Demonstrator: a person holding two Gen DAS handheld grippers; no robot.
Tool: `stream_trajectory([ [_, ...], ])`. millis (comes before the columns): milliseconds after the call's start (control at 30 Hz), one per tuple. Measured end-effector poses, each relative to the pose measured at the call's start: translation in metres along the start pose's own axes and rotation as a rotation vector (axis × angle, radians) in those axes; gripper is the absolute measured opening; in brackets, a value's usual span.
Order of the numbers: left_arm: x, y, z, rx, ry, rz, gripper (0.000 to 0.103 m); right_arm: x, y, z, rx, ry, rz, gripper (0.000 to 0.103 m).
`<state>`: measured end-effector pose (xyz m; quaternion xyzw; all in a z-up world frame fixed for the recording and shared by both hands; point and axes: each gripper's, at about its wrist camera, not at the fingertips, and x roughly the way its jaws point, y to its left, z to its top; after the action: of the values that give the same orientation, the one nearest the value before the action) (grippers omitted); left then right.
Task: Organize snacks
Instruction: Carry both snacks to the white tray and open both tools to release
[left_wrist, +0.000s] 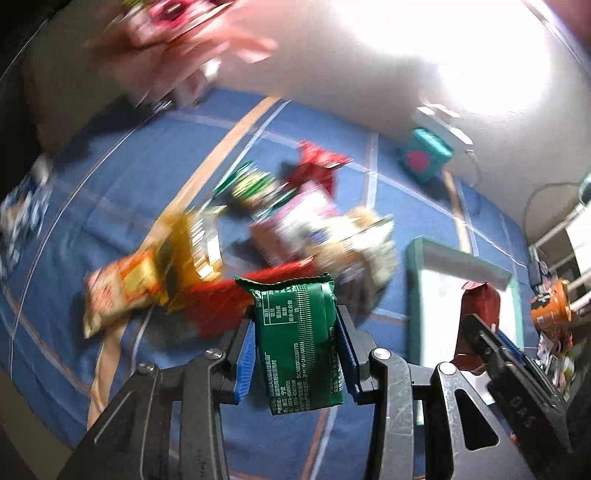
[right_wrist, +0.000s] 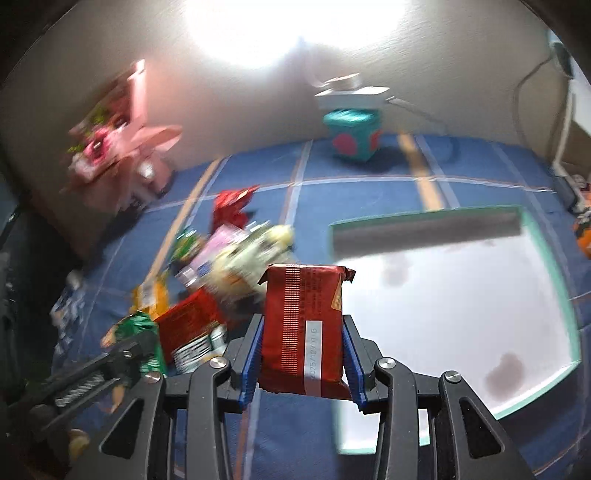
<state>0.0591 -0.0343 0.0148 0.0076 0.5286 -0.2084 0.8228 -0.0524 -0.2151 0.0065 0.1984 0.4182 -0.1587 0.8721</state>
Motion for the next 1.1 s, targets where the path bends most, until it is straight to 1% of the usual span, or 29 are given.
stream_trajectory([
  [167, 0.009, -0.054, 0.020, 0.103, -0.011, -0.065, 0.041, -0.003, -0.031, 0.016, 0.052, -0.036, -0.079, 0.042],
  [267, 0.018, -0.084, 0.021, 0.162, -0.005, -0.096, 0.041, -0.005, -0.051, 0.023, 0.090, -0.044, -0.112, 0.042],
  [400, 0.035, -0.114, 0.020, 0.210, 0.013, -0.127, 0.041, -0.008, -0.083, 0.029, 0.158, -0.046, -0.157, 0.042],
  [533, 0.053, -0.143, 0.014, 0.257, 0.040, -0.144, 0.041, -0.010, -0.125, 0.028, 0.260, -0.042, -0.217, 0.042],
  [633, 0.067, -0.155, 0.012, 0.280, 0.057, -0.143, 0.041, -0.011, -0.155, 0.026, 0.334, -0.038, -0.272, 0.042],
  [733, 0.082, -0.168, 0.008, 0.305, 0.074, -0.145, 0.041, -0.012, -0.177, 0.023, 0.391, -0.033, -0.311, 0.042],
  [900, 0.102, -0.182, 0.003, 0.330, 0.095, -0.131, 0.041, -0.009, -0.192, 0.020, 0.425, -0.019, -0.329, 0.042],
  [1033, 0.105, -0.183, 0.001, 0.326, 0.090, -0.139, 0.053, -0.006, -0.191, 0.021, 0.415, -0.008, -0.331, 0.042],
  [1100, 0.103, -0.181, 0.001, 0.321, 0.090, -0.136, 0.054, -0.005, -0.189, 0.021, 0.406, -0.005, -0.330, 0.042],
])
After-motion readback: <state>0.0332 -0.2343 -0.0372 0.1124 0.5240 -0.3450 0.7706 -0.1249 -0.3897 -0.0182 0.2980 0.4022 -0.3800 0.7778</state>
